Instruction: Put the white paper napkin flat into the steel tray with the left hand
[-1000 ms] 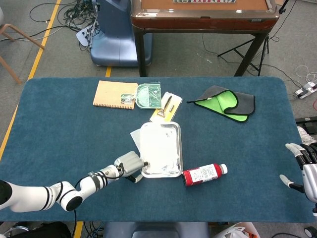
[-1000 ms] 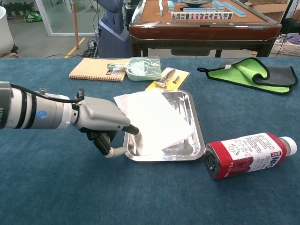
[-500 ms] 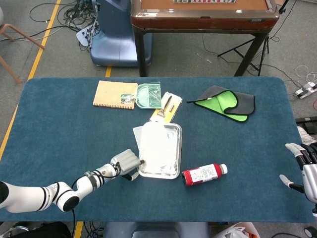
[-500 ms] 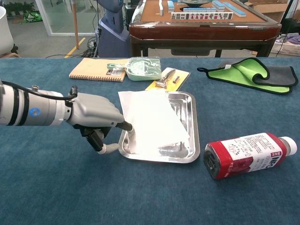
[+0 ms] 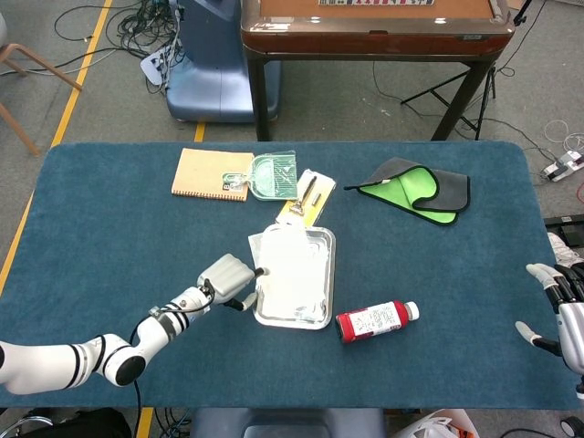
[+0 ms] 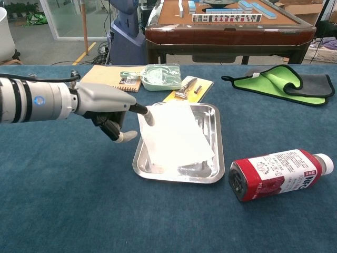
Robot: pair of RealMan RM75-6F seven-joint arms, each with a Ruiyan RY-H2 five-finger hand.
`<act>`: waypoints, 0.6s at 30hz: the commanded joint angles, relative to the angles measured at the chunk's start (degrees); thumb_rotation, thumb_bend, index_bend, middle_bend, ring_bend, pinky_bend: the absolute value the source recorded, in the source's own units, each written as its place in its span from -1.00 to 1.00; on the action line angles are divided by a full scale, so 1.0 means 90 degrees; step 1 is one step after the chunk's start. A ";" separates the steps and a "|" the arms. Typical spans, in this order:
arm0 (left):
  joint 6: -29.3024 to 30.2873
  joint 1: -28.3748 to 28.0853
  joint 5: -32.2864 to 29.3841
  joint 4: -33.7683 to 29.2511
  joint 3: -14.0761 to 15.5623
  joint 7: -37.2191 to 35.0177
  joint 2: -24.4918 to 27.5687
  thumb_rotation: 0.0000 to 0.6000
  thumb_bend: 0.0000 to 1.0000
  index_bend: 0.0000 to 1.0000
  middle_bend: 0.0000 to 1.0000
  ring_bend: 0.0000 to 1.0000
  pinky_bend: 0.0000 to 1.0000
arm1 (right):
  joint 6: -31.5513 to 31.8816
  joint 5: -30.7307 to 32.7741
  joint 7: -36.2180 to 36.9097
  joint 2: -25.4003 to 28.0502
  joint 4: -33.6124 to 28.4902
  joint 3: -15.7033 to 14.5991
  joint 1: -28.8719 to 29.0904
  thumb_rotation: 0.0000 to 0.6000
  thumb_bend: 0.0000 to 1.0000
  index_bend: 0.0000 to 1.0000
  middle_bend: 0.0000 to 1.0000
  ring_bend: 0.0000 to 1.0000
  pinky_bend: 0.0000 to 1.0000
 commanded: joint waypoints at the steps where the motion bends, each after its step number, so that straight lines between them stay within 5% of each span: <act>1: 0.0044 -0.0004 -0.0224 0.0117 -0.0047 0.0129 -0.0055 0.10 -0.07 -0.63 1.00 0.88 1.00 | -0.0011 -0.0004 -0.0001 -0.0003 -0.0003 0.0006 0.0012 1.00 -0.90 -0.59 -0.58 -0.74 -0.71; 18: 0.0061 -0.0398 -0.1432 0.0936 -0.0254 0.0831 -0.0855 0.10 -0.07 -0.64 1.00 0.93 1.00 | -0.0026 -0.0008 -0.0043 -0.0001 -0.0037 0.0013 0.0034 1.00 -0.90 -0.59 -0.58 -0.74 -0.71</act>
